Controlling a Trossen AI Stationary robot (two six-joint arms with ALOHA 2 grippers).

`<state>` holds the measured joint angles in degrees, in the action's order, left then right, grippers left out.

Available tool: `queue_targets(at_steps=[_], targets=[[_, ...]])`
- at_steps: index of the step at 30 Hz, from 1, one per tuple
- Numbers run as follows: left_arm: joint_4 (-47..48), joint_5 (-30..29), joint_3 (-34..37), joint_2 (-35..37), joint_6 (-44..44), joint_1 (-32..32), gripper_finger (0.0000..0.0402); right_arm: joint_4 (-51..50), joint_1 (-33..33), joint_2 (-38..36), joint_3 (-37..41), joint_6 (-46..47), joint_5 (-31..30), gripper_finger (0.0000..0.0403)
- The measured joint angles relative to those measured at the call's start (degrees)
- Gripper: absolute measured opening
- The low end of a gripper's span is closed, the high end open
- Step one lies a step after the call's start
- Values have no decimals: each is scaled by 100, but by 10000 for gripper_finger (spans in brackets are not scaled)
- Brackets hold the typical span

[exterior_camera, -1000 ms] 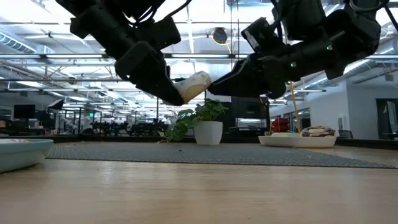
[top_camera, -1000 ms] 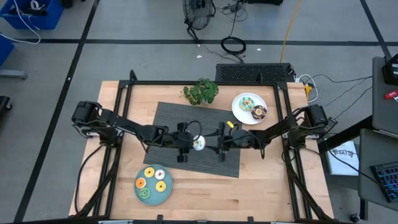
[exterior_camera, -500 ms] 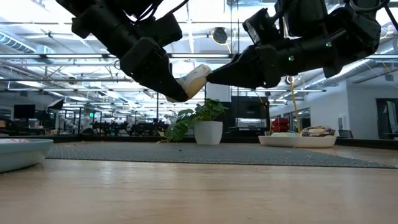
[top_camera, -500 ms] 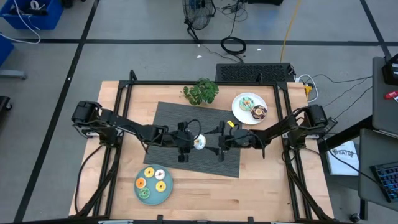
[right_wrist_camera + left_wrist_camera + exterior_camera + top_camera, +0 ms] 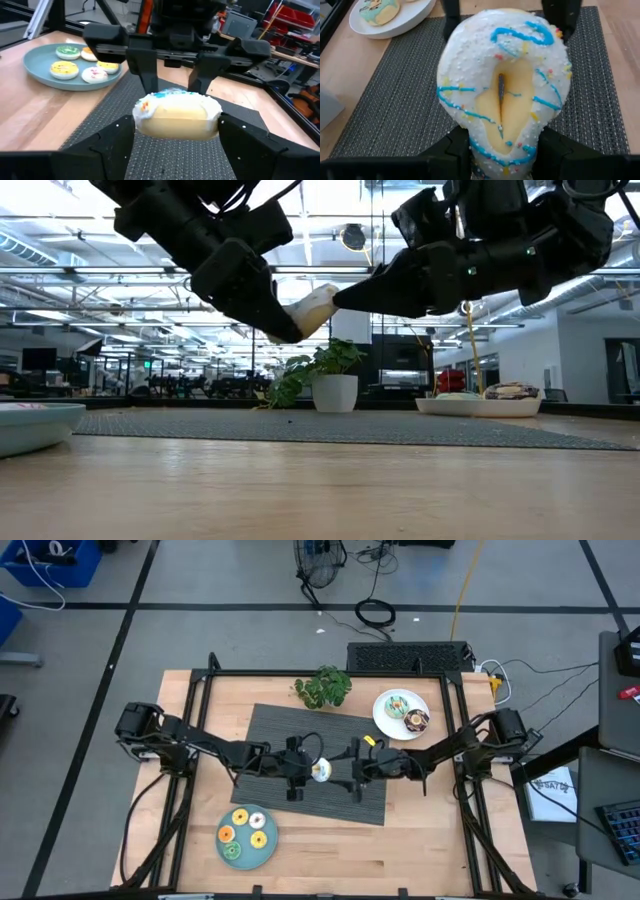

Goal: Pick & Place donuts
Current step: Put the large light blue donut on the white plate

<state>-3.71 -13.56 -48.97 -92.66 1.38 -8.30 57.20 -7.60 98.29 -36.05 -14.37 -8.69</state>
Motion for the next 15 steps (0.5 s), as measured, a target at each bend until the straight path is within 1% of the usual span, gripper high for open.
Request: queue_targets(at_steps=[3,10,15], targets=[[-58,-2,2,0,7,1,149,201,12,153,-18,17,-24,267],[55,11,26,0,-1,-1,149,269,15,875,-620,-189,-44,258],[292,11,22,0,-88,1,149,196,15,928,-719,-240,-48,250]])
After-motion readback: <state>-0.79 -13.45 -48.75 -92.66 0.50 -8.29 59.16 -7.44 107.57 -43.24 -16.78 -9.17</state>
